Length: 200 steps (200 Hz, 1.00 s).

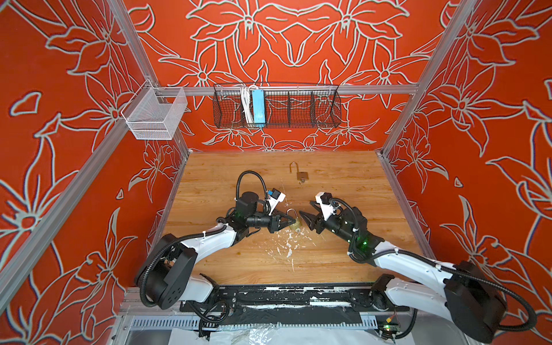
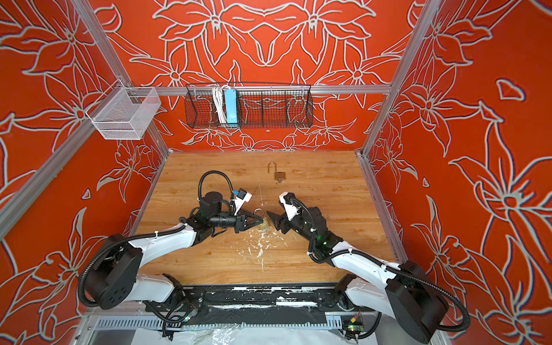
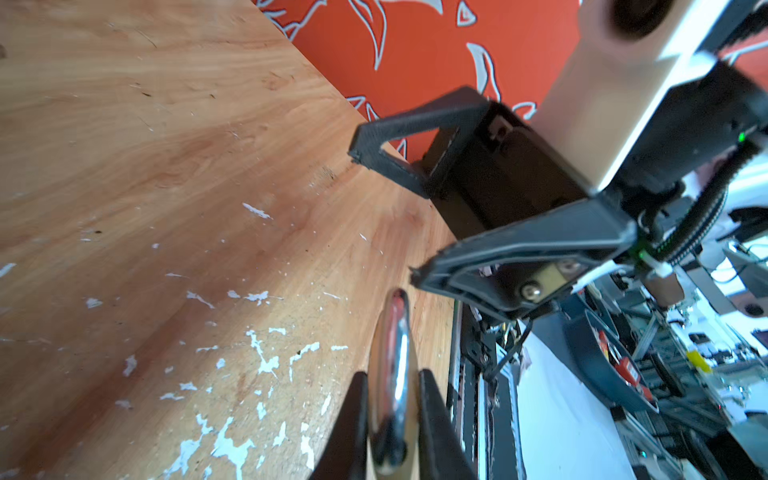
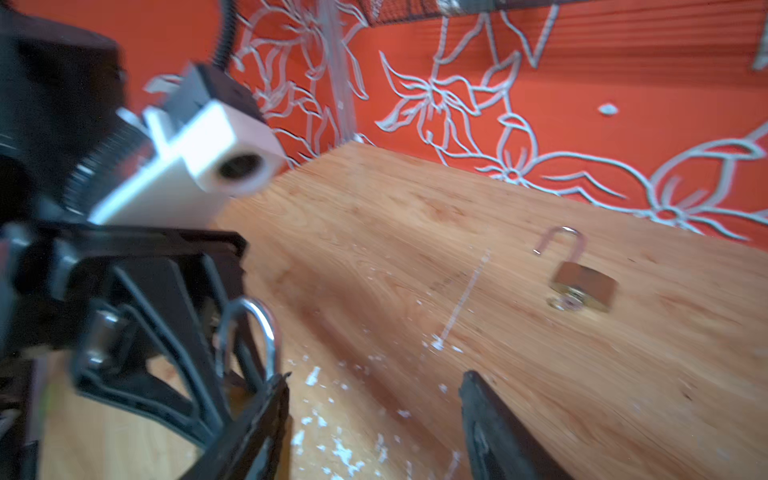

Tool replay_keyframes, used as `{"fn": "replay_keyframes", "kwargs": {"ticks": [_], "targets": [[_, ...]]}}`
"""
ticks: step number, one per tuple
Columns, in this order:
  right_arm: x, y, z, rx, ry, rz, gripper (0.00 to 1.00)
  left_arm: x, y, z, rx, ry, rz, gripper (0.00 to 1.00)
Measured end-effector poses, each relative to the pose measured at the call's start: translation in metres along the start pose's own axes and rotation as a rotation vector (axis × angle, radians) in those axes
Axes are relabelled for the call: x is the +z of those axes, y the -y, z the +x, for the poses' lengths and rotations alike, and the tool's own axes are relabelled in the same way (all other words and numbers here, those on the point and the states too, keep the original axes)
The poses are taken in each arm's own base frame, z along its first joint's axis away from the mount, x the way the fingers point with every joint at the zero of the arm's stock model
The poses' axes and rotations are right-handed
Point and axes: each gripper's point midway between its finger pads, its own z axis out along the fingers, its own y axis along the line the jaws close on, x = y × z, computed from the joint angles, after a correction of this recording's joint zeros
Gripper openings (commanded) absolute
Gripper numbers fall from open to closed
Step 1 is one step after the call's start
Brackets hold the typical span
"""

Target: Unlock with the key

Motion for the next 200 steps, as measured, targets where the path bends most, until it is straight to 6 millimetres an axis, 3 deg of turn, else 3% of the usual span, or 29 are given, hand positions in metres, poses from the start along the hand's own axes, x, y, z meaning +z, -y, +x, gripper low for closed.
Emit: {"fn": "replay_keyframes", "kwargs": {"ticks": [24, 47, 72, 100, 116, 129, 152, 190, 200], "targets": [[0.001, -0.014, -0.003, 0.012, 0.014, -0.090, 0.62, 0.003, 0.005, 0.002, 0.030, -0.017, 0.016, 0.00], [0.004, -0.020, 0.007, 0.030, -0.019, -0.139, 0.56, 0.004, 0.008, 0.003, 0.046, -0.024, 0.027, 0.00], [0.009, -0.027, 0.018, 0.061, -0.063, -0.191, 0.33, 0.005, 0.009, 0.005, 0.053, -0.031, 0.030, 0.00], [0.012, -0.035, 0.017, 0.065, -0.069, -0.244, 0.32, 0.005, 0.013, 0.008, 0.054, -0.042, 0.041, 0.00], [0.012, -0.039, 0.017, 0.064, -0.069, -0.272, 0.18, 0.006, 0.014, 0.009, 0.054, -0.044, 0.044, 0.00], [0.012, -0.041, 0.016, 0.074, -0.071, -0.284, 0.16, 0.006, 0.014, 0.009, 0.053, -0.047, 0.044, 0.00], [0.011, -0.044, 0.016, 0.083, -0.074, -0.299, 0.00, 0.006, 0.014, 0.010, 0.055, -0.048, 0.043, 0.00], [0.010, -0.043, 0.015, 0.085, -0.071, -0.295, 0.00, 0.006, 0.013, 0.008, 0.055, -0.048, 0.040, 0.00], [0.010, -0.042, 0.013, 0.083, -0.065, -0.286, 0.00, 0.006, 0.014, 0.006, 0.058, -0.046, 0.040, 0.13]]}}
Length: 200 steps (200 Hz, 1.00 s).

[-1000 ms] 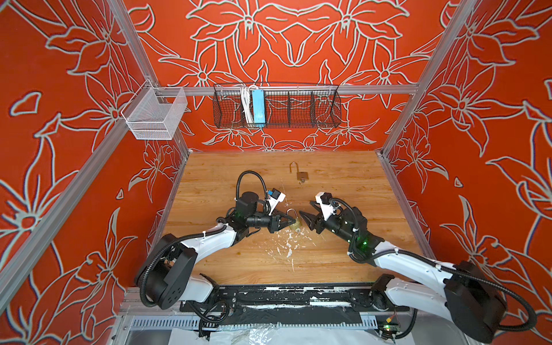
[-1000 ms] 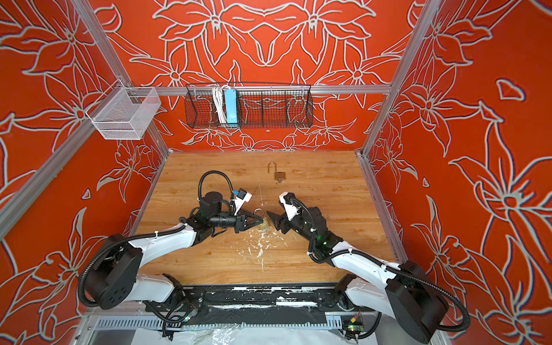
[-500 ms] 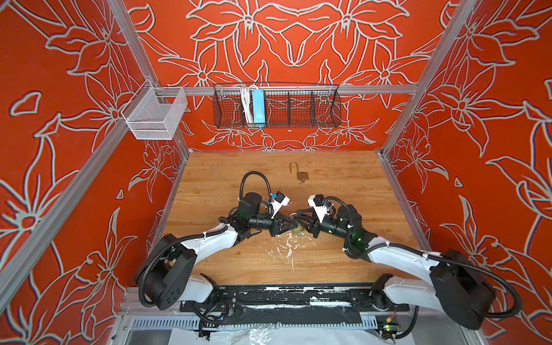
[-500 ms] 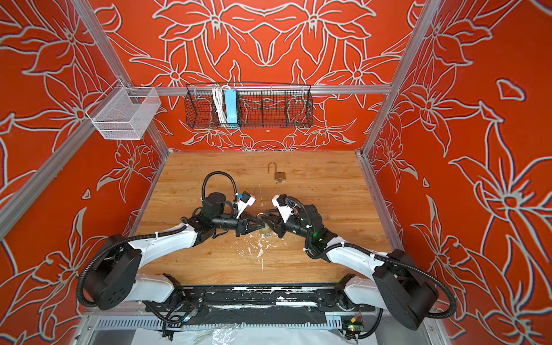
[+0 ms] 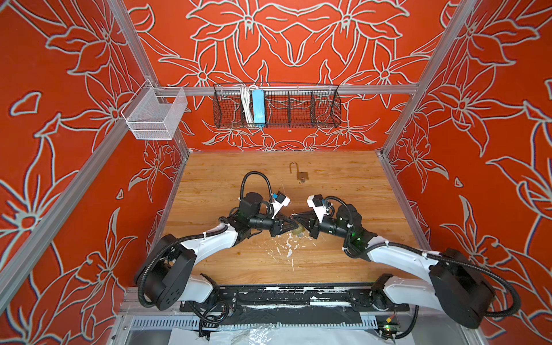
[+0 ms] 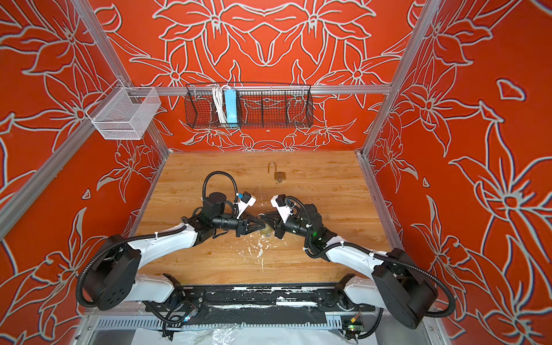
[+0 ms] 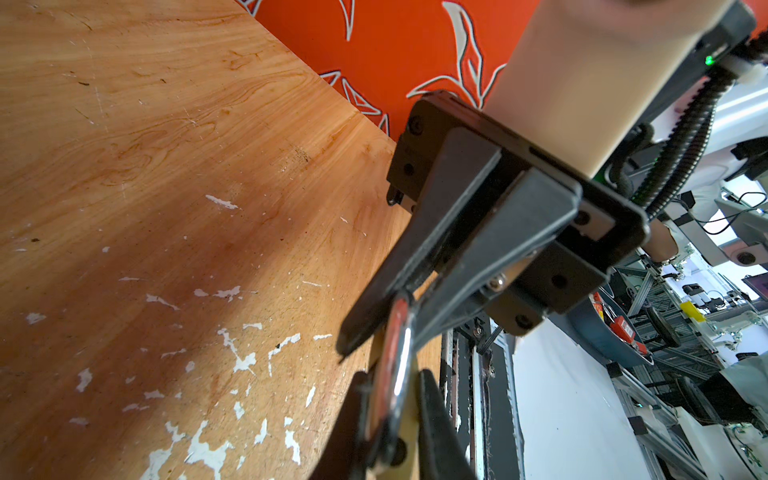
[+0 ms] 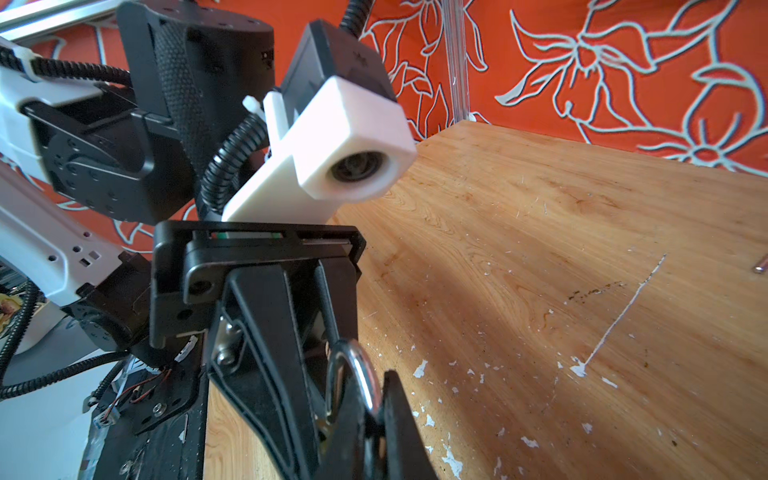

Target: Unlock with the key

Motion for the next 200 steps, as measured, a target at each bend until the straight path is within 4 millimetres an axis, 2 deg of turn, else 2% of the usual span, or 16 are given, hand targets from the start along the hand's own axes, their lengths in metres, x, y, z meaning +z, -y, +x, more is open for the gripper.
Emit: {"fn": "replay_keyframes", "kwargs": {"ticks": [17, 30, 47, 107, 131, 200], "targets": [[-0.002, 0.002, -0.005, -0.007, 0.017, 0.023, 0.00, 0.001, 0.000, -0.005, 0.016, 0.005, 0.001, 0.37], [-0.006, 0.004, -0.007, -0.010, 0.029, 0.042, 0.00, 0.001, 0.002, -0.009, 0.027, 0.012, 0.004, 0.44], [-0.011, 0.008, -0.006, -0.011, 0.038, 0.081, 0.00, 0.002, 0.002, -0.012, 0.028, 0.017, 0.008, 0.49], [-0.023, 0.015, -0.009, -0.019, 0.075, 0.151, 0.00, 0.018, -0.003, 0.001, 0.002, -0.025, 0.011, 0.54], [-0.025, 0.018, -0.008, -0.017, 0.076, 0.166, 0.00, 0.023, -0.010, 0.004, -0.008, -0.026, -0.037, 0.53], [-0.028, 0.025, -0.009, -0.014, 0.086, 0.198, 0.00, 0.011, -0.066, -0.001, -0.076, 0.028, -0.384, 0.53]]}}
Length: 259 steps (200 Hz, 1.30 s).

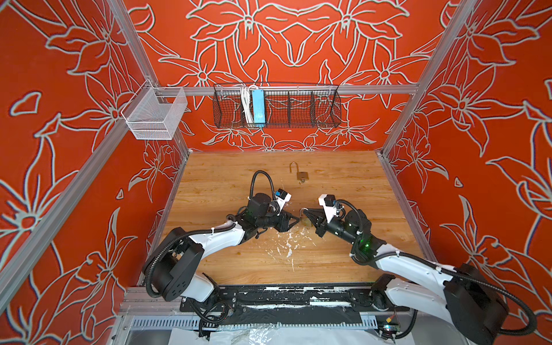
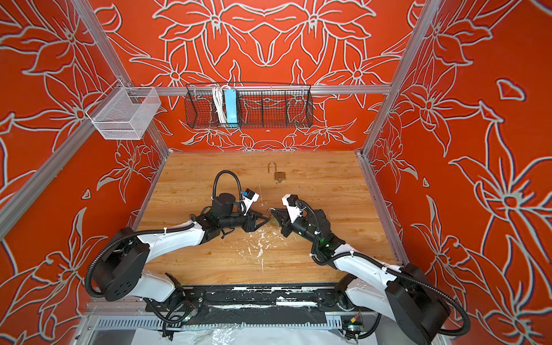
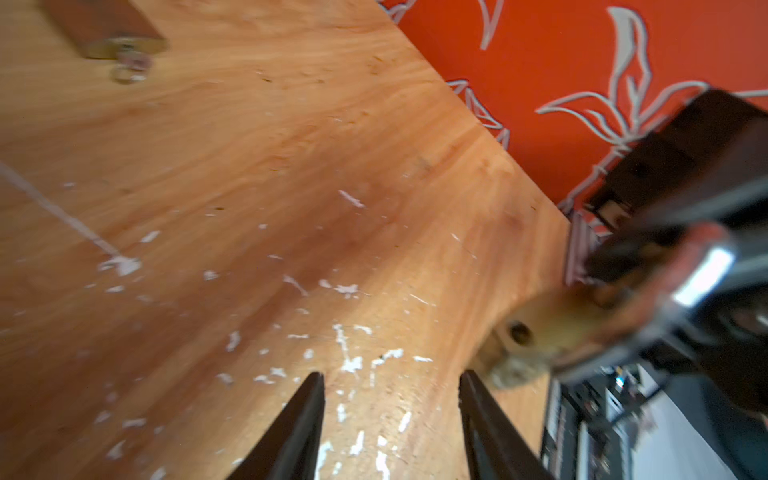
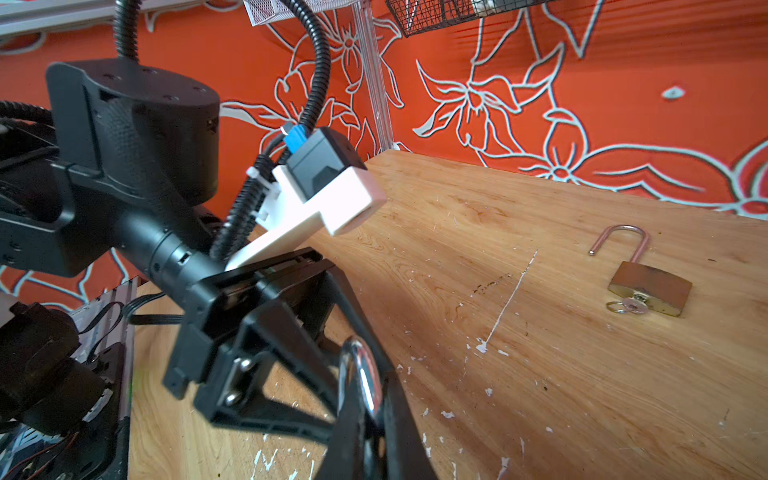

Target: Unlock with the key

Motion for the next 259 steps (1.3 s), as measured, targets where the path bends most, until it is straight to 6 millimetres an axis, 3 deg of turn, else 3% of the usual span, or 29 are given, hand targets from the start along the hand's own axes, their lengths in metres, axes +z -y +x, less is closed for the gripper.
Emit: {"fn": "replay_keyframes", "kwargs": {"ticks": [90, 122, 144, 192, 259], "targets": [[0.003, -0.003, 0.003, 0.024, -0.005, -0.025, 0.00, -0.003, -0.006, -0.007, -0.042, 0.029, -0.044, 0.53], [-0.006, 0.008, -0.006, 0.018, 0.028, 0.058, 0.00, -0.014, -0.005, -0.016, -0.027, 0.067, -0.077, 0.52], [-0.012, 0.011, -0.011, 0.015, 0.055, 0.080, 0.00, -0.017, 0.005, -0.017, -0.012, 0.101, -0.023, 0.56], [-0.012, 0.010, -0.007, 0.027, 0.052, 0.061, 0.00, -0.015, 0.032, 0.007, 0.050, 0.106, 0.176, 0.60], [-0.002, -0.002, 0.007, 0.064, 0.010, -0.031, 0.00, -0.019, 0.055, 0.002, 0.200, 0.218, 0.274, 0.60]]}}
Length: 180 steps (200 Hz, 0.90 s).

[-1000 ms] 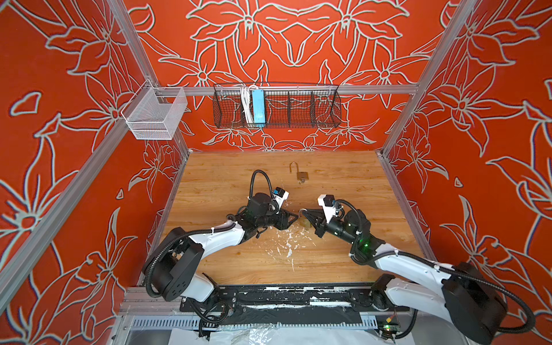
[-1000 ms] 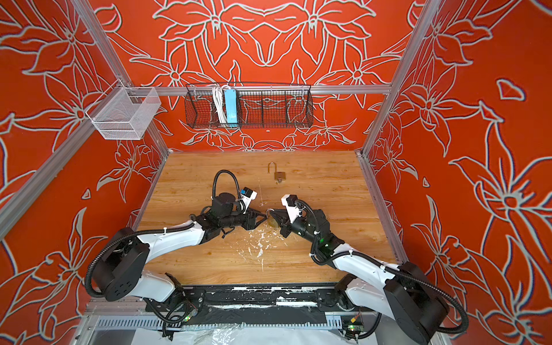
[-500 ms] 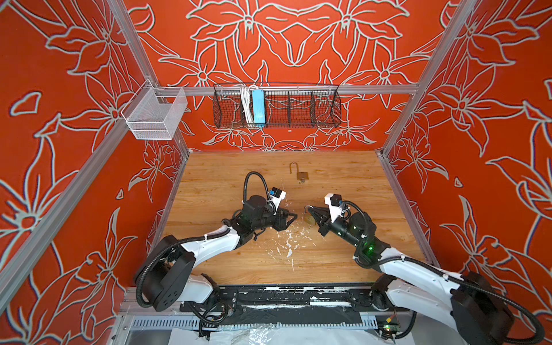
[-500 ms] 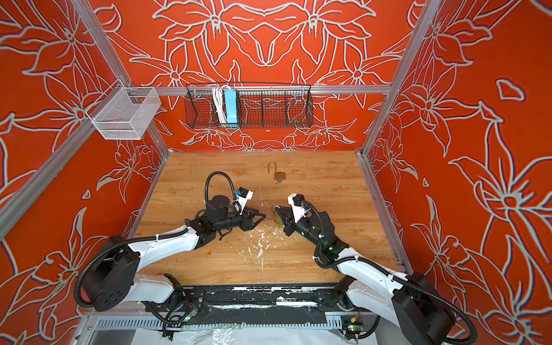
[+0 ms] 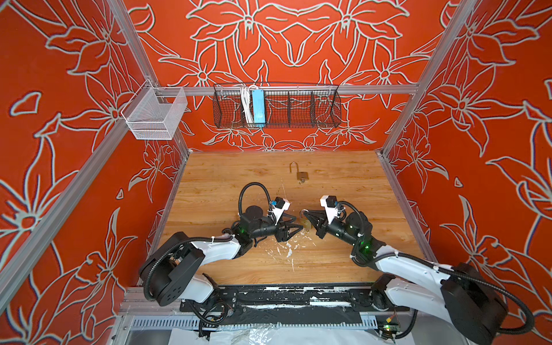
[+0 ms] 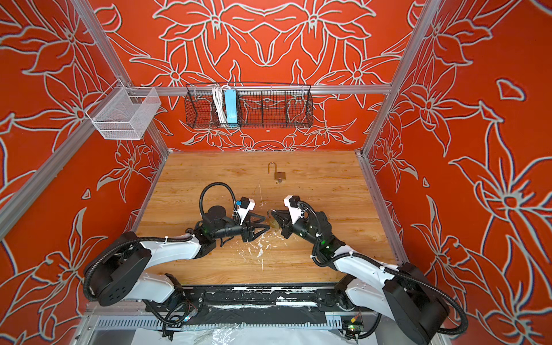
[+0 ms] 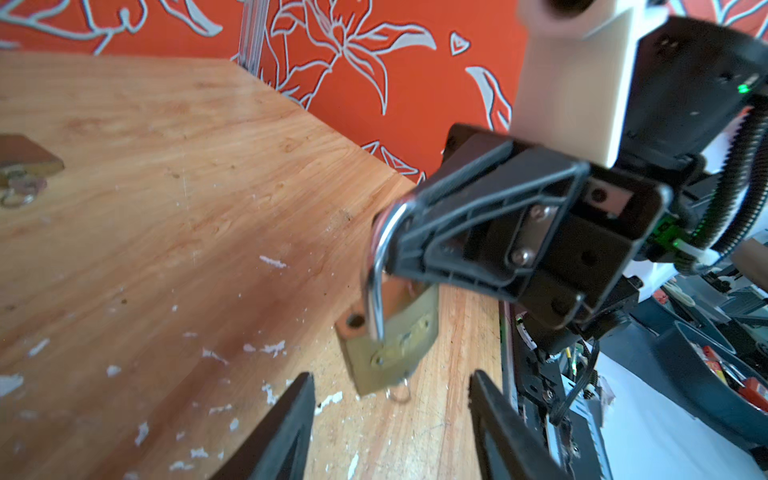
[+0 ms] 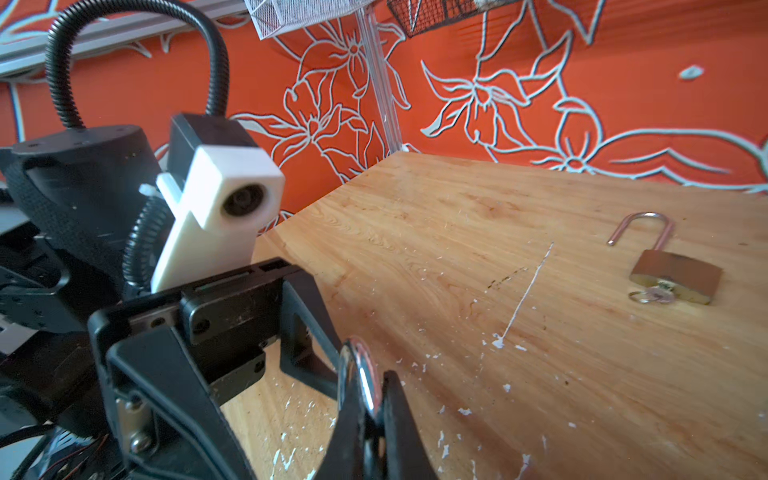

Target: Unlock with the key

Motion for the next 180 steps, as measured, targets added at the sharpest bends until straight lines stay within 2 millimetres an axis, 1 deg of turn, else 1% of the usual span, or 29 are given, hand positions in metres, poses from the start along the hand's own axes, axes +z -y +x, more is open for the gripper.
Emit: {"fn": "replay_keyframes", "kwargs": {"ticks": [16, 41, 54, 67, 86, 92, 97, 108, 118, 128, 150, 171, 180], "targets": [[0.001, -0.002, 0.002, 0.007, -0.007, -0.017, 0.00, 0.003, 0.000, 0.002, 0.018, 0.018, 0.016, 0.60], [0.001, -0.006, 0.001, 0.012, -0.005, -0.038, 0.00, 0.010, -0.003, 0.012, 0.008, -0.001, 0.026, 0.60], [0.001, -0.006, 0.001, 0.013, -0.001, -0.041, 0.00, 0.013, -0.003, 0.015, 0.006, -0.003, 0.031, 0.60], [0.001, -0.006, 0.000, 0.014, -0.001, -0.041, 0.00, 0.014, -0.003, 0.015, 0.006, 0.001, 0.038, 0.57], [0.002, -0.006, 0.000, 0.015, -0.001, -0.041, 0.00, 0.015, 0.002, 0.011, 0.017, 0.020, 0.056, 0.53], [0.002, -0.006, 0.000, 0.015, -0.001, -0.041, 0.00, 0.015, 0.004, 0.009, 0.024, 0.029, 0.065, 0.50], [0.002, -0.007, 0.000, 0.015, 0.000, -0.042, 0.00, 0.015, 0.005, 0.008, 0.029, 0.034, 0.068, 0.45], [0.002, -0.007, 0.000, 0.015, 0.002, -0.043, 0.00, 0.015, 0.004, 0.006, 0.031, 0.042, 0.059, 0.35], [0.002, -0.006, -0.001, 0.016, 0.003, -0.040, 0.00, 0.015, 0.003, 0.005, 0.024, 0.048, 0.053, 0.29], [0.001, -0.004, -0.001, 0.014, 0.007, -0.026, 0.00, 0.015, 0.002, 0.005, 0.026, 0.049, 0.050, 0.24], [0.001, 0.005, -0.002, 0.018, 0.010, 0.019, 0.00, 0.017, 0.009, 0.005, 0.028, 0.049, 0.072, 0.15], [-0.002, 0.010, -0.004, 0.012, 0.015, 0.058, 0.00, 0.019, 0.007, 0.004, 0.016, 0.048, 0.058, 0.00], [-0.003, 0.014, -0.003, 0.013, 0.015, 0.079, 0.00, 0.021, 0.006, 0.004, 0.017, 0.045, 0.044, 0.00]]}}
